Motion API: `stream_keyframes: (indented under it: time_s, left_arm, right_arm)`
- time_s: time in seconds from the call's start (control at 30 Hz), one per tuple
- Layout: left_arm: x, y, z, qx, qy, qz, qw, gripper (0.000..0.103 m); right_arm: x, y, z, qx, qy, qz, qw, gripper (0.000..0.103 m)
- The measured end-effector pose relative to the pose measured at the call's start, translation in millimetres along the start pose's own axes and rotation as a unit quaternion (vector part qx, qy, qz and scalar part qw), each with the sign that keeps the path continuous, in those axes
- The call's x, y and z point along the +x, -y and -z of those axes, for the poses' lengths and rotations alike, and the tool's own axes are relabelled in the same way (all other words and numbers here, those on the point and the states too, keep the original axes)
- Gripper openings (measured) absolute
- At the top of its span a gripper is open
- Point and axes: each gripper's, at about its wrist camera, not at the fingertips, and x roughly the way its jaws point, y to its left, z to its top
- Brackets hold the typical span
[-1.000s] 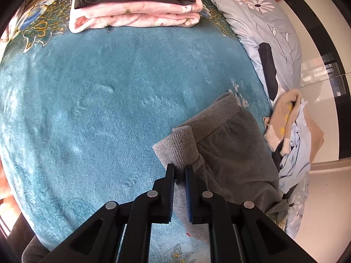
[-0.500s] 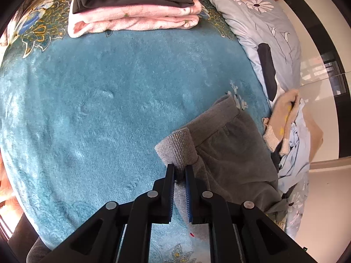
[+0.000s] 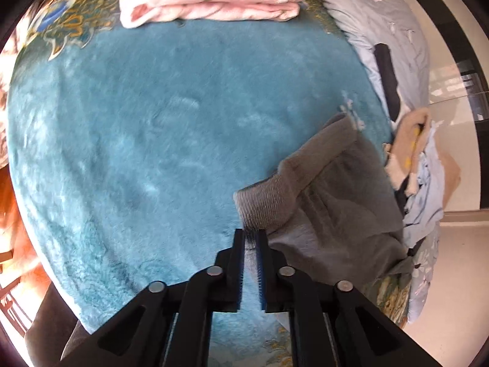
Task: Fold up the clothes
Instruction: 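Release the waistband with the left gripper while the right gripper stretches the leg out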
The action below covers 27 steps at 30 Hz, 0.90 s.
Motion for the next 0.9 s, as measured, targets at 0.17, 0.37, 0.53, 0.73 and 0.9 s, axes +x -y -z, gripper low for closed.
stream_keyframes:
  time_s: [0.17,0.37,0.53,0.73,0.9]
  left_arm:
    - [-26.5,-16.8,-7.7,-0.027,0.042,0.011,0.9987,0.001]
    - [-28.4,-4.0,6.7,-0.01,0.032,0.039,0.9987,0.001]
    - [-16.5,19.3,30.4,0.02,0.009,0.048,0.9986,0.001]
    - [-10.8,55.8,53.3,0.05,0.002,0.075,0.9959,0.001]
    - [-5.3,79.0,77.8,0.056,0.001,0.099,0.9934,0.002]
  right_arm:
    - [0.1,11.9,-0.8,-0.003,0.008,-0.026,1.0,0.004]
    - [-3.9,7.8,5.9,-0.051,0.008,-0.026,0.998,0.004]
    - [25.3,34.6,22.7,-0.005,-0.03,-0.014,0.999,0.006]
    - [-11.9,16.5,7.9,-0.03,0.036,0.03,0.998,0.021]
    - [-19.9,-87.0,17.1,-0.194,0.055,-0.024,0.979,0.033]
